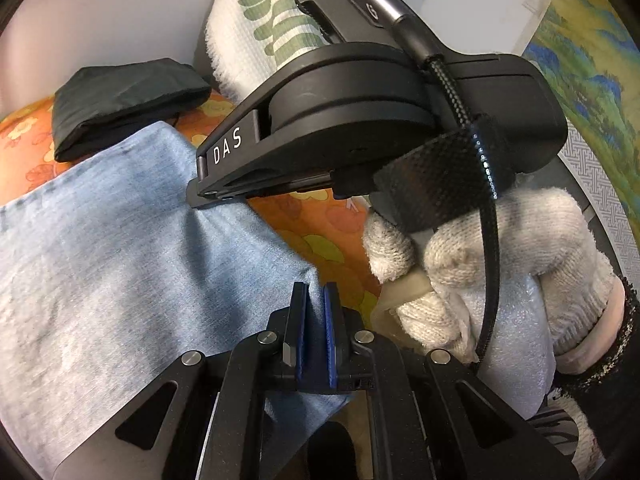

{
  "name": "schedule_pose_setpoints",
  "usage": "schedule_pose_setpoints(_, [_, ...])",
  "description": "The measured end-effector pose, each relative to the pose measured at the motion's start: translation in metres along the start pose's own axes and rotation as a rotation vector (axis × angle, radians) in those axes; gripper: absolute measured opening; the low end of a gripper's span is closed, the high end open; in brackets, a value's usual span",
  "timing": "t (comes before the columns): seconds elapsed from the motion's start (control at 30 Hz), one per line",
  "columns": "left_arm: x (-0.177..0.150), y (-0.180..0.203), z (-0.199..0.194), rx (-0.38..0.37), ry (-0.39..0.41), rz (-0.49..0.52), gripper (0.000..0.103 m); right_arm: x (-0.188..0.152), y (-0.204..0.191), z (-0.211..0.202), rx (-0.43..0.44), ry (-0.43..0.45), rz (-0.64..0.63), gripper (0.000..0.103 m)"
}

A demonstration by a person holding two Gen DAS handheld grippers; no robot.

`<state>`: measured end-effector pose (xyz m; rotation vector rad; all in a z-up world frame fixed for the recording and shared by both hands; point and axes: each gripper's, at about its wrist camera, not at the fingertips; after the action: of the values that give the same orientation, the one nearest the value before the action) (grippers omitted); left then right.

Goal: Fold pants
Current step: 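Lift the jeans edge with both tools and fold it over the bundle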

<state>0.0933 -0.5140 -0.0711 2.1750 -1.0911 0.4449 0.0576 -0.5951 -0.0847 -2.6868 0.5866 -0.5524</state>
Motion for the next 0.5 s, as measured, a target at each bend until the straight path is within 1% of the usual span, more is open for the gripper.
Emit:
schedule_pose_setpoints(0.07, [-0.003,0.005,0.003,-0.001,-0.004,-0.004,0.007,0.000,0.000,0.001,-0.005,-0.002,-0.004,0.005])
schedule_pose_setpoints(0.13, [-0.007,0.020,-0.001,0.002,-0.005,-0.003,0.007,-0.001,0.000,0.003,-0.015,-0.004,-0.010,0.005])
schedule_pose_setpoints(0.2, [-0.008,0.023,-0.002,0.000,-0.012,-0.006,0.007,-0.002,0.000,0.004,-0.024,-0.004,-0.014,0.005])
schedule_pose_setpoints(0.27, [-0.012,0.025,-0.010,-0.012,-0.027,-0.002,0.014,-0.003,-0.001,0.004,-0.030,-0.002,-0.021,0.005])
schedule_pose_setpoints(0.33, [-0.016,0.028,-0.019,-0.011,-0.029,0.023,0.016,-0.004,-0.003,0.004,-0.039,0.002,-0.027,0.005])
schedule_pose_setpoints(0.4, [-0.021,0.030,-0.030,-0.018,-0.027,0.039,0.024,-0.004,-0.004,0.003,-0.048,0.005,-0.033,0.005])
schedule_pose_setpoints(0.43, [-0.024,0.029,-0.035,-0.018,-0.026,0.039,0.026,-0.004,-0.006,0.002,-0.055,0.005,-0.040,0.005])
schedule_pose_setpoints(0.5, [-0.031,0.025,-0.045,-0.013,-0.022,0.046,0.034,-0.003,-0.008,0.000,-0.064,0.006,-0.051,0.005])
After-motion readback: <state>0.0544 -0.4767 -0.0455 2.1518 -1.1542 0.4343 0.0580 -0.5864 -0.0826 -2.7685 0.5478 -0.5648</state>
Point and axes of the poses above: each gripper's, at about its wrist camera, not at the fingertips, and z roughly the way its jaws point, y to its right, x to its top, and after that the axes turned 4 degrees about x, right-handed
